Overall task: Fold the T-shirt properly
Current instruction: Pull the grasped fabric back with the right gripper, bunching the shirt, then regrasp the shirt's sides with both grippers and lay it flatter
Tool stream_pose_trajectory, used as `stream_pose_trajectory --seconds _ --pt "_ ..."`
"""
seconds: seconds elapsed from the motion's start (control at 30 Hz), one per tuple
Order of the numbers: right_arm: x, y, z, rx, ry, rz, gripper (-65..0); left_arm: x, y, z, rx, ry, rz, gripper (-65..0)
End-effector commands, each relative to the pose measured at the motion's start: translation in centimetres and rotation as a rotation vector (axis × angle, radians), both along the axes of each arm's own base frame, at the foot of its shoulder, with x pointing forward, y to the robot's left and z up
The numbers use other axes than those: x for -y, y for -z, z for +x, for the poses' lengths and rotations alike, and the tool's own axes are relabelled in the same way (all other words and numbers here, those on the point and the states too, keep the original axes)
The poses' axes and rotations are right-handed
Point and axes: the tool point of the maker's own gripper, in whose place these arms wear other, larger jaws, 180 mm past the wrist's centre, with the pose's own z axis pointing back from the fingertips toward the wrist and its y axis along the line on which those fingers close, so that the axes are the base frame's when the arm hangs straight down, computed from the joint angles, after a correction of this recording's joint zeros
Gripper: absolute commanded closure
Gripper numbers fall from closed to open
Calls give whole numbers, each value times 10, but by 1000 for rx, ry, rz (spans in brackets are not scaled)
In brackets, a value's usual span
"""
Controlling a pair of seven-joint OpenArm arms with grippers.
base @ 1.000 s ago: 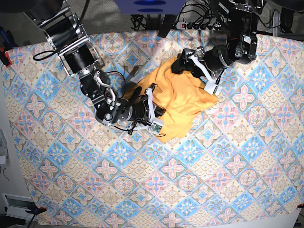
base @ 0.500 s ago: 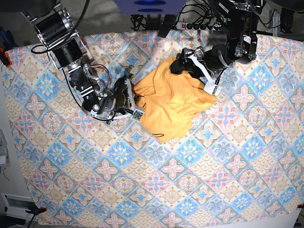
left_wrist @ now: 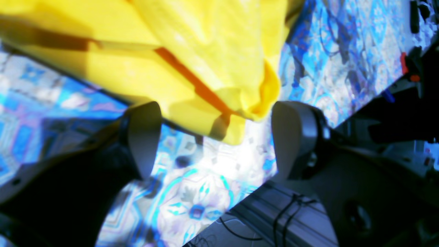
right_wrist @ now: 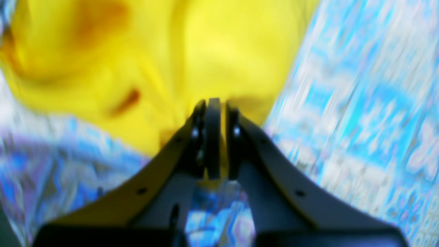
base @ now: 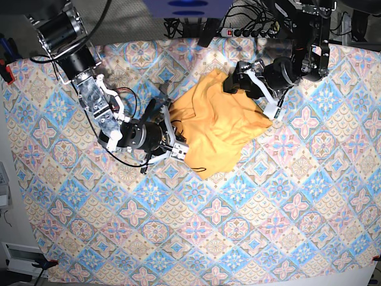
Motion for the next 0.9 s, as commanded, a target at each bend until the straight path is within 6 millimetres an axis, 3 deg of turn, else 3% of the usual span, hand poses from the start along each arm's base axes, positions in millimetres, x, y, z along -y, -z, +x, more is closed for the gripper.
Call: stream_pose_trajectory --seconds 0.0,0.13,0.2,0.3,0.5,0.6,0.73,0.87 --pt "-15 -23 17 56 -5 64 -29 0 -7 5 29 -6 -14 -493" --pt "-17 -18 36 40 14 74 -29 -9 -2 3 15 -15 10 -493" --pt "-34 -22 46 35 17 120 -29 -18 8 1 -9 -40 33 -492" --pt "-43 -21 60 18 30 141 -29 -27 23 -4 -57 -63 46 -492" --pt "-68 -21 67 -11 28 192 -29 -21 26 -5 -68 -75 28 -492" --pt "-90 -25 67 -15 -13 200 -29 -19 26 -2 -63 -69 25 -492" --pt "-111 -14 58 -39 -84 176 -29 -14 24 2 -55 -74 12 -492" --pt "-119 21 41 -96 -139 95 -29 -14 23 5 -51 -80 9 -492"
